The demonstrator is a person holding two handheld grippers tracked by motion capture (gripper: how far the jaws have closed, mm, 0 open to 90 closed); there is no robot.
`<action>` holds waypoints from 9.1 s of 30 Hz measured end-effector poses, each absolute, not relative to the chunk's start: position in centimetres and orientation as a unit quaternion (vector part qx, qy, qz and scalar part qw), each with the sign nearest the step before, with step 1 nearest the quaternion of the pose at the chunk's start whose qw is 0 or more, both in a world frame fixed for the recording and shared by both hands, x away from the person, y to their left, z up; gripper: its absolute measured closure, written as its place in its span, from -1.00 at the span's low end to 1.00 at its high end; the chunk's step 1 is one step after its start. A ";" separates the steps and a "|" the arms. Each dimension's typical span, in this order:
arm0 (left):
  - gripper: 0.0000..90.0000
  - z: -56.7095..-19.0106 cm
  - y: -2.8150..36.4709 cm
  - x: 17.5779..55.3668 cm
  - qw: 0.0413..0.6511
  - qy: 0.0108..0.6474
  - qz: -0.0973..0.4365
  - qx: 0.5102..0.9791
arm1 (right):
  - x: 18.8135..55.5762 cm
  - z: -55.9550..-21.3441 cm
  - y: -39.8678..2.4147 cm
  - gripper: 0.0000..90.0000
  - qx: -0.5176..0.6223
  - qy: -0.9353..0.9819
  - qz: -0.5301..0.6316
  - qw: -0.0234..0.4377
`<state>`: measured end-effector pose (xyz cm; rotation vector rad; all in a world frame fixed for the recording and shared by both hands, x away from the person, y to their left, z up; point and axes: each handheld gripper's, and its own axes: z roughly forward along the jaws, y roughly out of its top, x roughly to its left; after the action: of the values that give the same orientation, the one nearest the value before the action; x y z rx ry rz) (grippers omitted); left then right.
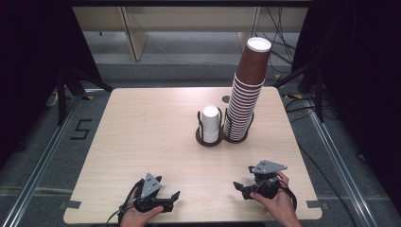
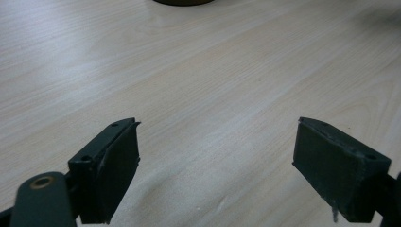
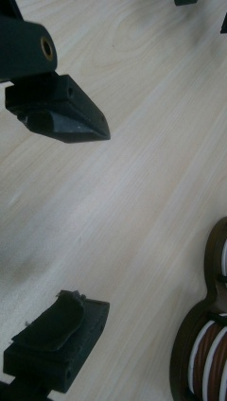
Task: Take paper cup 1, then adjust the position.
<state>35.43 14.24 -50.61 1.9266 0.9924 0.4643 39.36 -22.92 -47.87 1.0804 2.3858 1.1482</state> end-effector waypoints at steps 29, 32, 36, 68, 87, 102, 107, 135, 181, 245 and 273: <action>-0.67 -50.6 14.7 35.7 0.438 0.406 0.190 0.779 | 42.4 -45.3 -20.6 -0.51 0.356 0.813 0.431 0.161; -0.67 -50.5 14.8 35.7 0.436 0.407 0.189 0.780 | 43.0 -44.5 -20.3 -0.49 0.359 0.810 0.436 0.160; -0.67 -50.5 14.9 35.7 0.433 0.410 0.192 0.780 | 43.9 -43.7 -19.7 -0.46 0.359 0.806 0.442 0.162; -0.67 -50.4 14.8 35.5 0.433 0.409 0.189 0.781 | 49.3 -40.9 -15.4 -0.38 0.355 0.800 0.446 0.187; -0.67 -50.4 14.7 35.4 0.435 0.405 0.186 0.782 | 51.5 -40.1 -14.0 -0.36 0.376 0.781 0.448 0.218; -0.67 -50.4 14.7 35.4 0.436 0.404 0.182 0.784 | 54.2 -39.5 -11.8 -0.36 0.405 0.767 0.434 0.245; -0.67 -50.4 14.7 35.4 0.436 0.404 0.182 0.783 | 55.0 -39.7 -11.4 -0.35 0.408 0.769 0.428 0.243; -0.67 -50.4 14.8 35.4 0.434 0.403 0.180 0.785 | 55.1 -35.9 -10.8 -0.23 0.419 0.734 0.459 0.273; -0.67 -50.5 15.0 35.7 0.437 0.409 0.182 0.780 | 43.5 -35.2 -12.8 -0.23 0.280 0.788 0.510 0.203; -0.66 -50.5 11.3 35.8 0.539 0.303 0.198 0.760 | 40.6 -41.5 -7.5 -0.24 0.243 0.821 0.516 0.029; -0.63 -50.0 11.3 35.4 0.525 0.220 0.215 0.794 | 41.2 -41.0 -10.5 -0.24 0.235 0.836 0.494 -0.043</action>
<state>35.44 11.31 -50.05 1.8988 0.5262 0.5137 41.17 -10.49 -41.03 0.7593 2.7015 1.5961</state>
